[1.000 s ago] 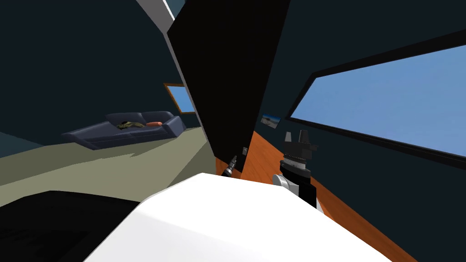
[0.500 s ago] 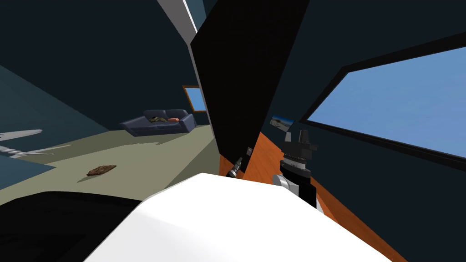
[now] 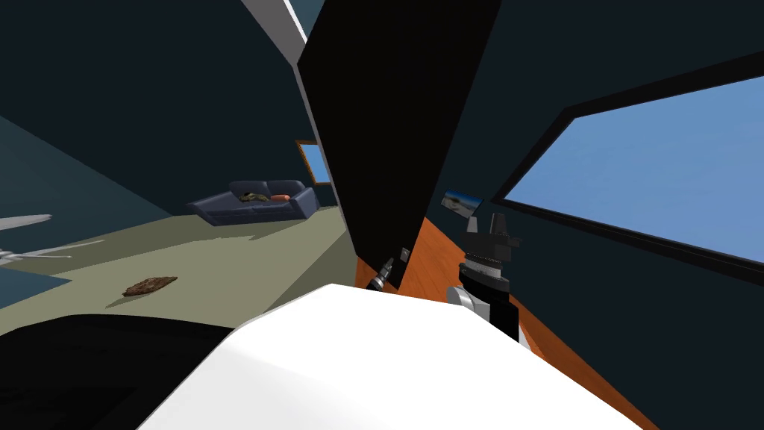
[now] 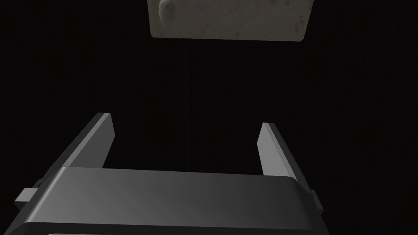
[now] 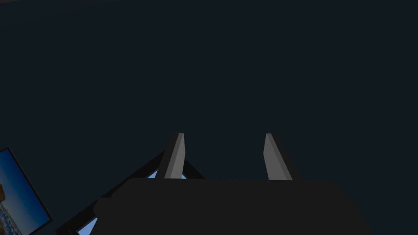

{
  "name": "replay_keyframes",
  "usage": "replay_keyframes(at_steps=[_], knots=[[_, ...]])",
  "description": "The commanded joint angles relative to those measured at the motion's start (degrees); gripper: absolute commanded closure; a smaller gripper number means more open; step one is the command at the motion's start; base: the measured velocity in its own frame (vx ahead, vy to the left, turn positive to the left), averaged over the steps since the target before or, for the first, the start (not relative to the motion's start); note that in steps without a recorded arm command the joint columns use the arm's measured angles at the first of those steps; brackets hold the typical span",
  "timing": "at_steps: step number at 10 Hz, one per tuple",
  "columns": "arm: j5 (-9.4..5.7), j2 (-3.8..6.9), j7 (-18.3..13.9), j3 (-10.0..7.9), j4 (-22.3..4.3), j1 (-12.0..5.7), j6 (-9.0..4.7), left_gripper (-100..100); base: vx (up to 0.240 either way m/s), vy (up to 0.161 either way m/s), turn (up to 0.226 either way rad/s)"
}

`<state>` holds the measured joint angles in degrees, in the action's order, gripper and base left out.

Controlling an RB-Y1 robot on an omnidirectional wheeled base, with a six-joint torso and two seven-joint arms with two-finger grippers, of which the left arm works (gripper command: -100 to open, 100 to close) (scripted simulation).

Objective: Push the door open

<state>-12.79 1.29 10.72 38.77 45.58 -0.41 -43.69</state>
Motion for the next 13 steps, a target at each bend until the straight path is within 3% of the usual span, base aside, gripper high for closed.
replay_keyframes(at_steps=[1, 3, 5, 6, 7, 12, 13], knots=[[0.01, 0.12, 0.0, -0.22, 0.1, -0.08, 0.16, -100, 0.158, -0.149, -0.014], [0.00, -0.96, -0.1, -0.69, -0.2, -0.53, 0.33, -100, 0.172, -0.160, -0.024], [-0.01, -3.05, -0.1, -1.05, -0.4, -0.89, 0.47, -100, 0.166, -0.156, -0.020], [-0.01, -2.10, 0.0, -0.93, 0.7, -0.31, 0.86, -100, 0.051, -0.067, 0.031], [-0.01, -2.10, 0.0, -0.93, 0.7, -0.31, 0.86, 100, -0.010, 0.012, -0.022], [-0.01, -2.10, 0.0, -0.93, 0.7, -0.31, 0.86, 100, -0.011, 0.011, -0.004], [-0.36, -0.92, 0.2, -1.93, 0.5, -0.35, 0.83, 100, 0.061, -0.097, 0.038]])
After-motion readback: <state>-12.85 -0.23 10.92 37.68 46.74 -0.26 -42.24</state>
